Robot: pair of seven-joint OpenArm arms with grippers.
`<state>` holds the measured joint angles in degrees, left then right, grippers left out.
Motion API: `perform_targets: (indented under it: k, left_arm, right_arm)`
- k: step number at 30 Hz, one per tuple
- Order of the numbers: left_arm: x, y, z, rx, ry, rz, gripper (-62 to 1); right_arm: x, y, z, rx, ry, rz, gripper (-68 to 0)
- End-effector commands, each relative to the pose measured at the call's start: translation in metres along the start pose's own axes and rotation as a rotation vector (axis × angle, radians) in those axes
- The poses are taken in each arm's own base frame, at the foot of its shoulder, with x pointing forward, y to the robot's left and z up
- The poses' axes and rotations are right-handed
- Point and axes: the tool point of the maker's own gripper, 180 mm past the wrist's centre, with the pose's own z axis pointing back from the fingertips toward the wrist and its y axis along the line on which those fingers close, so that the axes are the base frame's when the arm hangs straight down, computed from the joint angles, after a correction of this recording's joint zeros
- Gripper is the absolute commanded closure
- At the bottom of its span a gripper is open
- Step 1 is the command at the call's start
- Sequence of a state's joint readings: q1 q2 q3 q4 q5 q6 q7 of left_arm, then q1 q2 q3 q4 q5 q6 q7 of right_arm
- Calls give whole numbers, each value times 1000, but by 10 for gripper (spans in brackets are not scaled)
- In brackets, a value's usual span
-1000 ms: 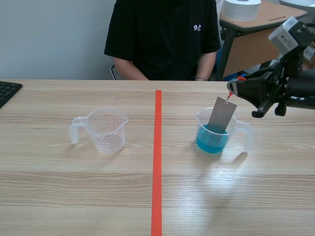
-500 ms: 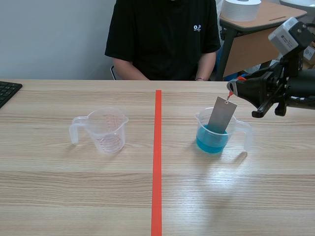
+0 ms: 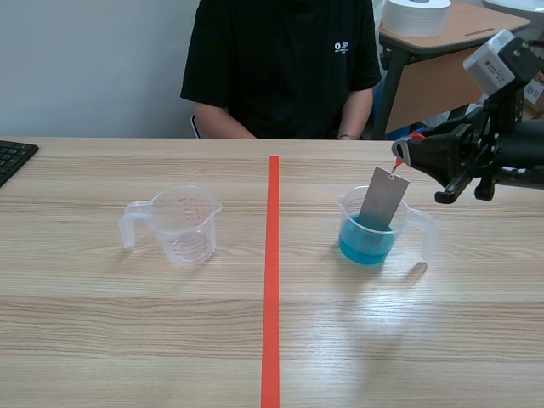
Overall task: Do the redox reaction experiment.
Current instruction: 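Hold the plate still in the solution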
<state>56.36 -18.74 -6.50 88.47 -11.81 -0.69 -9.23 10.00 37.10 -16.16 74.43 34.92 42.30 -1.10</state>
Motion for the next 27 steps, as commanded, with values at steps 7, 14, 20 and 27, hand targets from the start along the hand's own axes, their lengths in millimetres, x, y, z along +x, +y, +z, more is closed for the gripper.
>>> perform_targets:
  k: [7, 14, 20, 27]
  left_arm:
    - [2, -2, 2, -6, -11, 1, -47]
    - [2, -2, 2, -6, -10, 1, -47]
    - [2, -2, 2, -6, -10, 1, -47]
    - [2, -2, 2, -6, -10, 1, -47]
  right_arm:
    - [8, -4, 0, 3, 19, 36, -15]
    - [21, -5, 2, -2, 7, 53, -15]
    - [39, -9, 7, -18, -4, 69, -15]
    - [58, -11, 14, -28, -18, 64, -15]
